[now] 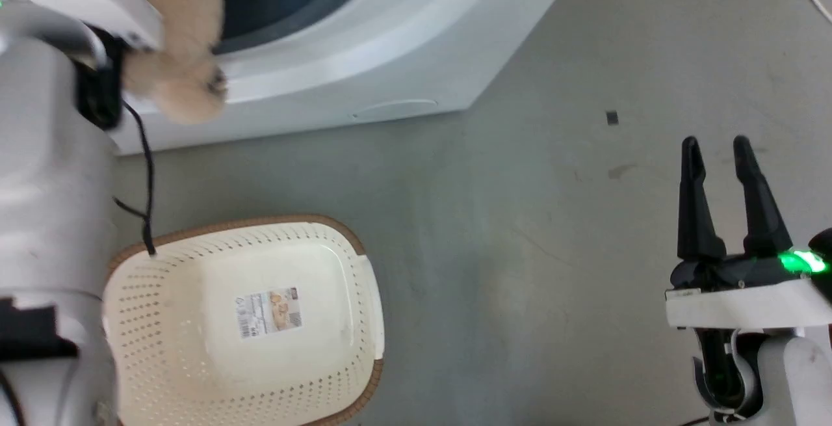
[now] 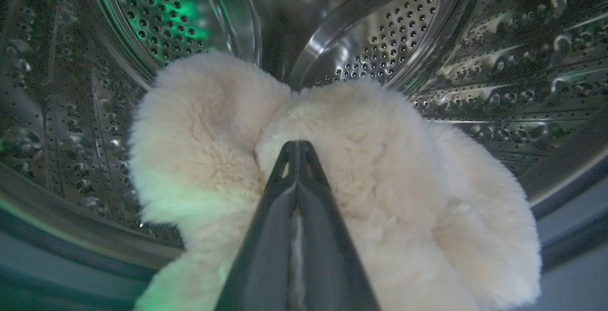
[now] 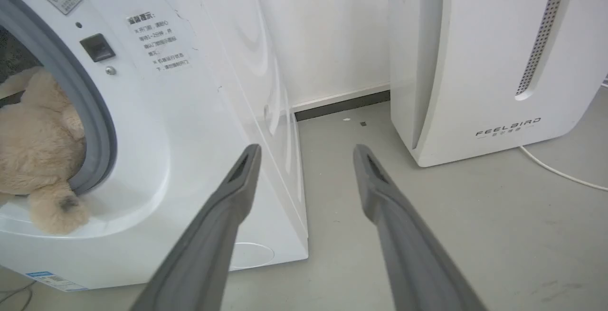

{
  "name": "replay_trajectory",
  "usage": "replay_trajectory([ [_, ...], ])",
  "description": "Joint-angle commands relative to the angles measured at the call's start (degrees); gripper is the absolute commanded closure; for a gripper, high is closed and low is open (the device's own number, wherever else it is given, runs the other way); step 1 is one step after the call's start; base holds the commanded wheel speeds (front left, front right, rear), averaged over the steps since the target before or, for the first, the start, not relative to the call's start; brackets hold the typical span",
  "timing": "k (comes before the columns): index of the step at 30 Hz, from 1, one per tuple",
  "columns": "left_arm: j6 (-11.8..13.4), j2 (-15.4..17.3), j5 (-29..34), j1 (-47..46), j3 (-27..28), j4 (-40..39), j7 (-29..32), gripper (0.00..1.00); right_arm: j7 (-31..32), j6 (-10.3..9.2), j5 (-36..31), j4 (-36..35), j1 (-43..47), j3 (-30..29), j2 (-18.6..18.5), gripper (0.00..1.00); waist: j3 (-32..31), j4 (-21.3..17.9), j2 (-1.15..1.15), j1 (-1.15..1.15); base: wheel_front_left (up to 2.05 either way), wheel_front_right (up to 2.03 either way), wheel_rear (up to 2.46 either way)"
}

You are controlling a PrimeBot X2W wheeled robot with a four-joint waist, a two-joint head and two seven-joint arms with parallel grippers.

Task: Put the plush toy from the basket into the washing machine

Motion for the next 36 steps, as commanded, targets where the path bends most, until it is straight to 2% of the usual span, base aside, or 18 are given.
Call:
replay_trajectory([
  [1, 0.22, 1.15, 0.07, -3.14, 0.63, 0.71, -0.33, 1.0, -0.25, -0.04, 0.49, -0.44, -1.44, 0.11, -0.03, 0.0, 3.62, -2.62, 0.0, -0.01, 0.0, 0.0, 0.0],
  [11, 1.07, 6.83, 1.17, -17.02, 2.24, 4.93, -0.33, 1.0, -0.25, -0.04, 1.95, -1.37, -4.04, 0.97, -0.03, 0.0, 10.49, -5.76, 0.0, -0.01, 0.0, 0.0, 0.0],
  [16, 2.65, 7.9, 1.53, -20.04, 3.64, 3.98, -0.33, 1.0, -0.25, -0.04, 2.13, -1.37, -4.44, 1.79, -0.03, 0.0, 11.75, -6.27, 0.0, -0.01, 0.0, 0.0, 0.0],
  [17, 3.01, 8.0, 1.94, -20.25, 3.51, 4.17, -0.33, 0.82, -0.25, -0.04, 2.15, -1.36, -4.46, 1.89, -0.03, 0.0, 11.88, -6.3, 0.0, -0.01, 0.0, 0.0, 0.0],
  [18, 3.45, 8.01, 2.23, -20.45, 3.53, 4.12, -0.33, 0.0, -0.25, -0.04, 2.19, -1.37, -4.5, 1.94, -0.03, 0.0, 12.02, -6.31, 0.0, -0.01, 0.0, 0.0, 0.0],
  [26, 3.67, 6.64, 2.87, -17.88, 4.08, 2.16, -0.33, 0.0, -0.25, -0.04, 1.71, -0.68, -4.59, 1.84, -0.03, 0.0, 10.96, -4.69, 0.0, -0.01, 0.0, 0.0, 0.0],
  [36, 2.48, 3.4, 2.73, -9.45, 4.81, 1.63, -0.33, 0.0, -0.25, -0.04, 0.34, 0.92, -3.63, 2.5, -0.03, 0.0, 5.13, -1.64, 0.0, -0.01, 0.0, 0.0, 0.0],
])
